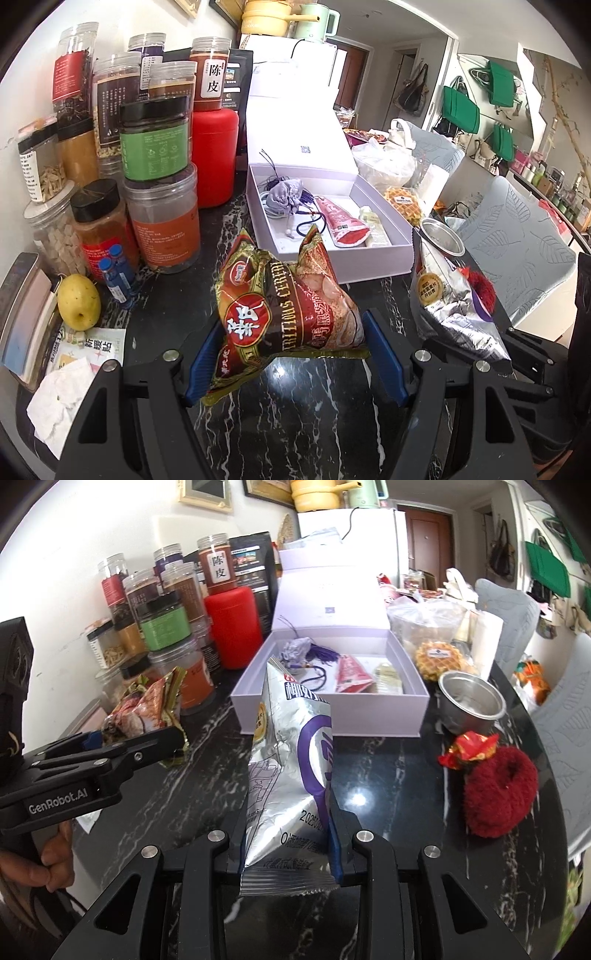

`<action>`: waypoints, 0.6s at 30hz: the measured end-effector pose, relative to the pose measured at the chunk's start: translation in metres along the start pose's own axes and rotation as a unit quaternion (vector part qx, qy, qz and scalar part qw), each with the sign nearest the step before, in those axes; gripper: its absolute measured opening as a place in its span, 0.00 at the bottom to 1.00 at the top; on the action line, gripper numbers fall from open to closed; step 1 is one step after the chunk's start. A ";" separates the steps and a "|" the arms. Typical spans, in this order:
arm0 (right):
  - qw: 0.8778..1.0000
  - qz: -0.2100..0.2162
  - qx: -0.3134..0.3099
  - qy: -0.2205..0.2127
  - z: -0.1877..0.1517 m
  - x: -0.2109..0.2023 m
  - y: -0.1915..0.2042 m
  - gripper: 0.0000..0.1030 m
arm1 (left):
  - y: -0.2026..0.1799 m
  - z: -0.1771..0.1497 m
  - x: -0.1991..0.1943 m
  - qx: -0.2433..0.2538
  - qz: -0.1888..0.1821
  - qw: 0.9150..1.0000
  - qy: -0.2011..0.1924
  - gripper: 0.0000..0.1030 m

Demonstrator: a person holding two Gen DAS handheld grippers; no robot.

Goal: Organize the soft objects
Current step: 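Carry the red bag left while the right tool carries the silver bag into the box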

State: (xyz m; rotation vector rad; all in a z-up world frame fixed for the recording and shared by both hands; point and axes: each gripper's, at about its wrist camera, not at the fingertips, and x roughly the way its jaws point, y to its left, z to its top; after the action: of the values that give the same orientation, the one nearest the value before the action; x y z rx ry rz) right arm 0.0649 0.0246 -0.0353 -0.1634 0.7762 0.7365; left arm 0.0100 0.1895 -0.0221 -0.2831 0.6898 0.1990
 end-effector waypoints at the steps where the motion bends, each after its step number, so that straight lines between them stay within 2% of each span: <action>1: 1.000 0.003 -0.001 0.001 0.002 0.001 0.001 0.30 | 0.000 0.002 0.000 0.000 0.001 1.000 -0.001 0.71; 18: 0.999 0.016 -0.024 -0.031 0.055 -0.001 -0.002 0.30 | -0.014 0.071 0.000 0.021 -0.005 0.998 -0.053 0.71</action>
State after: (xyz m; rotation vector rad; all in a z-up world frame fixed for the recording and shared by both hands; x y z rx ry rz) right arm 0.0972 0.0438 0.0045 -0.1721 0.7035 0.7868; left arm 0.0564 0.1990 0.0324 -0.2347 0.5864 0.1876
